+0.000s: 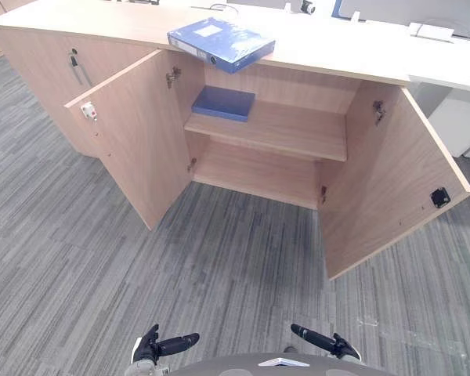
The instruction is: Walk over to the cabinet, pick up the folder, carry it to the office cabinet, place the folder inside the office cabinet, then close the office cabinet door
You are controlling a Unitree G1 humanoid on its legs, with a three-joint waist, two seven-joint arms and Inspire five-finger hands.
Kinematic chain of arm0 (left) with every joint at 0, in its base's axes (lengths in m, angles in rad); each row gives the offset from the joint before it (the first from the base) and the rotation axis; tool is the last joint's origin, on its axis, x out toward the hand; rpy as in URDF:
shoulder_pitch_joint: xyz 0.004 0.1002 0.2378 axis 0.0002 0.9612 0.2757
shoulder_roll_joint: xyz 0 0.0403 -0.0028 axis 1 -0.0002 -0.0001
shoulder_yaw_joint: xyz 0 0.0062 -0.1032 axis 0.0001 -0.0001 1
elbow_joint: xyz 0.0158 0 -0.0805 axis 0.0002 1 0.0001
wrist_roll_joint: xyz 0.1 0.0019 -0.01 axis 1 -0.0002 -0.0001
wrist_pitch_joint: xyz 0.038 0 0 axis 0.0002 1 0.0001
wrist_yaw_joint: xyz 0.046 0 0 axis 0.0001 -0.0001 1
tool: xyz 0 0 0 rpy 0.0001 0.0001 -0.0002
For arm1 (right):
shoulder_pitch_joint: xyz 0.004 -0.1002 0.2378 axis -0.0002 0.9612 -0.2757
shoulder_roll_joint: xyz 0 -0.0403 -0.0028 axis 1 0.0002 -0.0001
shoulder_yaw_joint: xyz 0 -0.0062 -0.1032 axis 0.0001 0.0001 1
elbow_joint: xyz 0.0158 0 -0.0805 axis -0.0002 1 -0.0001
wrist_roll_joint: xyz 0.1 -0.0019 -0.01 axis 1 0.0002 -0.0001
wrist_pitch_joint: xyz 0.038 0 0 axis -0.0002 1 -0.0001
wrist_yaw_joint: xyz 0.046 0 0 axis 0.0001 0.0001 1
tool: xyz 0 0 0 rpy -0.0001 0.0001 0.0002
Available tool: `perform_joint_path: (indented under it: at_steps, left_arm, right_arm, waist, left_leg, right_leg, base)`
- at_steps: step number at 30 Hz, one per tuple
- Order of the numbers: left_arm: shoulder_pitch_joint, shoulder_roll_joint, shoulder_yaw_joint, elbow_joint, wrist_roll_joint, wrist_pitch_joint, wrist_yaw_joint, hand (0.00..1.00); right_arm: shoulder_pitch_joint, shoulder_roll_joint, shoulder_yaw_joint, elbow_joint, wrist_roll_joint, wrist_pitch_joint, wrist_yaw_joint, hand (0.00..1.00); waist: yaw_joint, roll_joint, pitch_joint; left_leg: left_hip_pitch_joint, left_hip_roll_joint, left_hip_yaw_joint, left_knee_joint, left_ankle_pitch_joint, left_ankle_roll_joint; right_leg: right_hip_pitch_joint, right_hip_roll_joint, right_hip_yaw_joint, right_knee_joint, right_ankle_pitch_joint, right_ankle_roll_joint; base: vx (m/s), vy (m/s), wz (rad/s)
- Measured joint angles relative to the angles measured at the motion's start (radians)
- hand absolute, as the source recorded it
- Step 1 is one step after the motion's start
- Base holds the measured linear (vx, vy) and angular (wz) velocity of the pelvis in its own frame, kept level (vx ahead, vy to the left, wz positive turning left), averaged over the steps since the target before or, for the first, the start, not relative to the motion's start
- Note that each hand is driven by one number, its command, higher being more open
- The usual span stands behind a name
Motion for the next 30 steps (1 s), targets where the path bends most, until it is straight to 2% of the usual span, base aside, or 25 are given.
perform_joint_path:
  at_steps: [4, 5, 7, 9, 10, 11, 12, 13, 14, 15, 16, 19, 21, 22, 23, 24, 25, 27, 30]
  left_arm:
    - [-0.002, -0.001, -0.005, 0.003, 0.002, 0.001, 0.000, 1.00]
    - [-0.003, -0.003, -0.009, 0.002, 0.002, 0.001, 0.000, 1.00]
    - [-0.002, 0.001, -0.022, 0.002, 0.002, 0.004, -0.001, 1.00]
    - [0.002, -0.001, -0.019, 0.000, 0.002, 0.004, -0.001, 1.00]
    - [0.013, -0.005, 0.002, -0.011, 0.002, 0.005, -0.005, 1.00]
    - [0.023, -0.007, 0.023, -0.027, 0.002, 0.005, -0.008, 1.00]
    - [0.034, -0.020, 0.042, -0.049, 0.002, 0.006, -0.007, 1.00]
    - [0.051, -0.039, 0.065, -0.055, -0.004, 0.009, -0.007, 1.00]
    - [0.052, -0.052, 0.080, -0.056, -0.014, 0.009, -0.007, 1.00]
    - [0.052, -0.059, 0.095, -0.065, -0.015, 0.007, -0.008, 1.00]
    - [0.049, -0.054, 0.095, -0.067, -0.014, 0.003, -0.009, 1.00]
    - [0.042, -0.060, 0.101, -0.073, -0.010, 0.002, -0.021, 1.00]
    - [0.041, -0.063, 0.115, -0.084, -0.010, 0.002, -0.033, 1.00]
    - [0.041, -0.063, 0.116, -0.091, -0.010, 0.002, -0.034, 1.00]
    - [0.041, -0.065, 0.116, -0.094, -0.010, 0.001, -0.032, 1.00]
    - [0.042, -0.067, 0.117, -0.093, -0.010, 0.001, -0.030, 1.00]
    - [0.041, -0.067, 0.120, -0.092, -0.010, 0.002, -0.030, 1.00]
    - [0.038, -0.038, 0.141, -0.092, -0.010, 0.001, -0.029, 1.00]
    - [0.039, -0.030, 0.168, -0.073, -0.010, 0.004, -0.029, 1.00]
  right_arm:
    - [-0.001, -0.002, 0.000, -0.001, 0.000, 0.000, 0.004, 1.00]
    - [-0.005, -0.007, -0.001, -0.001, 0.000, 0.000, 0.006, 1.00]
    - [-0.015, -0.008, -0.004, -0.004, 0.000, 0.000, 0.006, 1.00]
    - [-0.015, -0.009, -0.007, -0.004, 0.000, 0.000, 0.005, 1.00]
    - [-0.015, -0.007, -0.007, -0.007, 0.000, 0.000, 0.005, 1.00]
    - [-0.014, -0.004, -0.006, -0.008, 0.000, 0.000, 0.004, 1.00]
    - [-0.012, -0.009, 0.000, -0.014, -0.001, 0.001, 0.012, 1.00]
    - [0.000, -0.018, 0.005, -0.033, 0.000, -0.001, 0.013, 1.00]
    - [0.009, -0.022, 0.004, -0.047, 0.001, -0.001, 0.012, 1.00]
    - [0.021, -0.021, 0.005, -0.057, 0.000, 0.000, 0.005, 1.00]
    - [0.020, -0.017, 0.005, -0.063, 0.001, 0.000, -0.001, 1.00]
    - [0.017, -0.020, 0.005, -0.062, 0.000, 0.002, -0.006, 1.00]
    - [0.017, -0.017, 0.010, -0.061, 0.000, 0.006, -0.006, 1.00]
    - [0.018, -0.013, 0.011, -0.060, 0.000, 0.007, -0.006, 1.00]
    - [0.019, -0.013, 0.023, -0.061, 0.000, 0.006, -0.005, 1.00]
    - [0.020, -0.018, 0.037, -0.062, 0.000, 0.006, -0.006, 1.00]
    - [0.020, -0.020, 0.049, -0.061, 0.000, 0.006, -0.007, 1.00]
    - [0.025, 0.006, 0.094, -0.059, -0.001, 0.006, -0.003, 1.00]
    - [0.020, 0.030, 0.110, -0.055, -0.002, 0.006, 0.002, 1.00]
  waist:
    - [-0.002, 0.007, 0.004]
    - [-0.007, 0.016, 0.010]
    - [-0.027, 0.028, 0.026]
    - [-0.024, 0.028, 0.029]
    - [-0.021, 0.035, 0.031]
    - [-0.017, 0.026, 0.033]
    - [-0.010, 0.033, 0.035]
    - [-0.004, 0.070, 0.040]
    - [0.004, 0.079, 0.043]
    - [0.014, 0.076, 0.047]
    - [0.015, 0.060, 0.047]
    - [0.009, 0.064, 0.050]
    - [0.016, 0.055, 0.056]
    - [0.019, 0.050, 0.060]
    - [0.023, 0.049, 0.061]
    - [0.022, 0.052, 0.060]
    - [0.024, 0.051, 0.062]
    - [0.034, -0.012, 0.058]
    - [0.035, -0.037, 0.045]
  left_leg:
    - [0.000, -0.001, -0.010, 0.002, 0.000, 0.000]
    - [0.001, 0.004, -0.015, 0.006, 0.000, 0.000]
    - [-0.003, 0.015, -0.041, 0.044, -0.006, 0.001]
    - [-0.012, 0.034, -0.048, 0.123, -0.043, -0.014]
    - [-0.050, 0.055, -0.048, 0.242, -0.080, -0.035]
    - [-0.099, 0.069, -0.048, 0.370, -0.089, -0.037]
    - [-0.168, 0.108, -0.051, 0.557, -0.087, -0.035]
    - [-0.215, 0.153, -0.056, 0.708, -0.063, -0.037]
    - [-0.229, 0.171, -0.060, 0.758, -0.036, -0.043]
    - [-0.251, 0.182, -0.062, 0.829, 0.052, -0.068]
    - [-0.286, 0.183, -0.067, 0.892, 0.091, -0.079]
    - [-0.339, 0.176, -0.062, 0.818, -0.041, -0.070]
    - [-0.356, 0.146, -0.068, 0.686, -0.077, -0.074]
    - [-0.356, 0.125, -0.078, 0.568, -0.074, -0.080]
    - [-0.349, 0.111, -0.097, 0.439, -0.045, -0.076]
    - [-0.348, 0.110, -0.105, 0.361, -0.008, -0.067]
    - [-0.347, 0.110, -0.104, 0.349, 0.053, -0.054]
    - [-0.318, 0.072, -0.058, 0.327, 0.043, -0.021]
    - [-0.293, 0.049, -0.026, 0.305, 0.016, 0.003]
  right_leg:
    - [-0.002, -0.003, -0.001, 0.010, 0.001, 0.002]
    - [-0.010, -0.001, -0.002, 0.034, -0.007, -0.005]
    - [-0.024, -0.001, 0.002, 0.102, -0.068, -0.047]
    - [-0.005, 0.010, 0.000, 0.129, -0.104, -0.056]
    - [0.017, 0.024, 0.002, 0.129, -0.134, -0.052]
    - [0.035, 0.030, 0.008, 0.124, -0.160, -0.038]
    - [0.054, 0.058, 0.026, 0.125, -0.178, -0.017]
    - [0.078, 0.095, 0.039, 0.125, -0.186, -0.013]
    - [0.090, 0.113, 0.053, 0.125, -0.191, -0.021]
    - [0.113, 0.122, 0.077, 0.122, -0.198, -0.034]
    - [0.137, 0.116, 0.091, 0.111, -0.204, -0.045]
    - [0.163, 0.113, 0.123, 0.097, -0.210, -0.055]
    - [0.189, 0.097, 0.143, 0.079, -0.212, -0.056]
    - [0.205, 0.087, 0.152, 0.059, -0.213, -0.053]
    - [0.217, 0.082, 0.163, 0.048, -0.223, -0.036]
    - [0.227, 0.083, 0.166, 0.045, -0.233, -0.022]
    - [0.234, 0.082, 0.172, 0.043, -0.239, -0.014]
    - [0.238, 0.040, 0.187, 0.041, -0.238, -0.004]
    - [0.236, 0.009, 0.190, 0.044, -0.194, 0.005]
  base:
    - [0.04, 0.032, 0.06]
    - [0.03, -0.004, 0.15]
    - [0.02, -0.037, 0.26]
    - [0.01, -0.090, 0.14]
    - [0.03, -0.140, 0.03]
    - [0.02, -0.195, -0.16]
    - [0.02, -0.194, -0.44]
    - [0.03, -0.137, -0.56]
    - [0.09, -0.117, -0.65]
    - [0.16, -0.127, -0.53]
    - [0.17, -0.147, -0.46]
    - [0.16, -0.091, -0.37]
    - [0.17, 0.039, -0.40]
    - [0.17, 0.118, -0.36]
    - [0.22, 0.181, -0.33]
    - [0.20, 0.185, -0.25]
    - [0.27, 0.227, -0.25]
    - [0.27, 0.195, -0.23]
    - [0.25, 0.163, -0.19]
